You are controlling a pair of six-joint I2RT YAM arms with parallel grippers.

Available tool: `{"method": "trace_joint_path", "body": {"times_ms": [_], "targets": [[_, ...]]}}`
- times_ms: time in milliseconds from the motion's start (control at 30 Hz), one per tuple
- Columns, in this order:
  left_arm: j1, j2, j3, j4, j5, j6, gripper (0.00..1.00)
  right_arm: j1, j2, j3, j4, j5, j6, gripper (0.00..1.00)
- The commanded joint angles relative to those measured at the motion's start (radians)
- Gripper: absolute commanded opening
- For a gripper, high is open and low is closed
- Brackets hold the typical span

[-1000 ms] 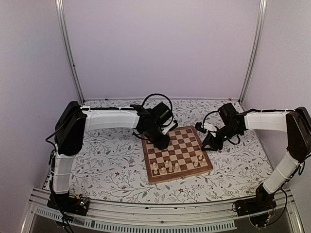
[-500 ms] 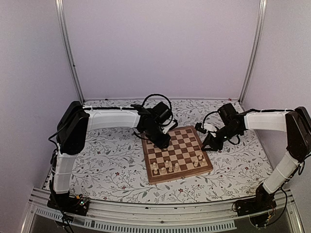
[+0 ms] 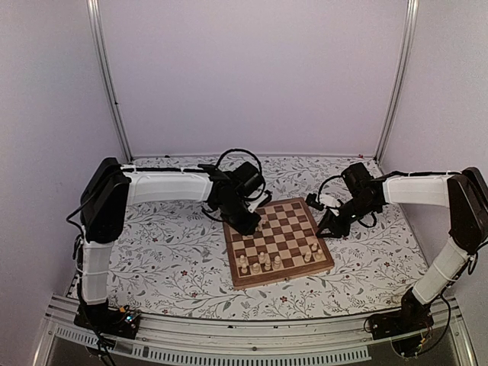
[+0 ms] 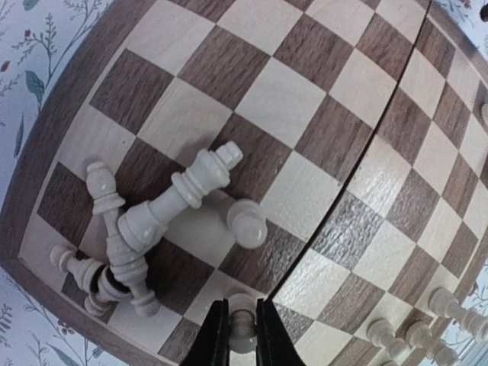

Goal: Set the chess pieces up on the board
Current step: Pick up the chess piece from the chessboard, then place the chess piece on the chessboard.

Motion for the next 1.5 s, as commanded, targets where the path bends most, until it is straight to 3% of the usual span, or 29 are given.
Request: {"method": "trace_joint_path", "body": {"times_ms": [0, 267, 600, 1467], "targets": [[0.013, -0.123, -0.072, -0.028, 0.001, -0.009, 0.07, -0.003, 0.015, 0.022, -0.007, -0.002, -0.013, 0.36], [-0.042, -0.224, -0.211, 0.052, 0.088, 0.047, 0.07, -0.002, 0.016, 0.024, -0.01, -0.007, -0.013, 0.36], [-0.086, -0.179, -0.2, 0.046, 0.164, 0.046, 0.07, -0.003, 0.013, 0.026, -0.015, -0.012, -0.011, 0.37], [-0.111, -0.122, -0.215, 0.037, 0.179, 0.037, 0.1, -0.001, 0.008, 0.026, -0.018, -0.013, -0.013, 0.37]]}}
